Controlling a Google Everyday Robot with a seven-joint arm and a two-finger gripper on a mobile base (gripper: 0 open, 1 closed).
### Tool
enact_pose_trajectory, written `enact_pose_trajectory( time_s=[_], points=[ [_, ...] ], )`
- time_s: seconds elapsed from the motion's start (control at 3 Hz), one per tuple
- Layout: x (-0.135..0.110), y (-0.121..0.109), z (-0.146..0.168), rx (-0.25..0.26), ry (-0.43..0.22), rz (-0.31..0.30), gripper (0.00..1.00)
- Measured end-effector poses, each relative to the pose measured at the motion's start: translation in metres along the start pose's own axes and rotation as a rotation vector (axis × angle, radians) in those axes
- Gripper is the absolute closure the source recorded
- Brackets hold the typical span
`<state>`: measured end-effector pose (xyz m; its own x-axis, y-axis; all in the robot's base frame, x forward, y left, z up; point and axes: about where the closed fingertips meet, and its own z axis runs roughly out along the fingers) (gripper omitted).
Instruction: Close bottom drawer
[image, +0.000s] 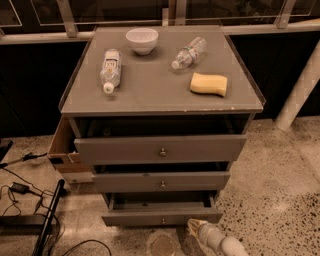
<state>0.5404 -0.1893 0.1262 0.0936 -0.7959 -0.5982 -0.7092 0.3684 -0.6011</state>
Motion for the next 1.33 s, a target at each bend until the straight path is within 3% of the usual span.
enact_pose_trajectory(
  time_s=[1.33],
  points=[
    [-0.003, -0.042, 0.052, 0.096, -0.004, -0.021, 1.0]
  ],
)
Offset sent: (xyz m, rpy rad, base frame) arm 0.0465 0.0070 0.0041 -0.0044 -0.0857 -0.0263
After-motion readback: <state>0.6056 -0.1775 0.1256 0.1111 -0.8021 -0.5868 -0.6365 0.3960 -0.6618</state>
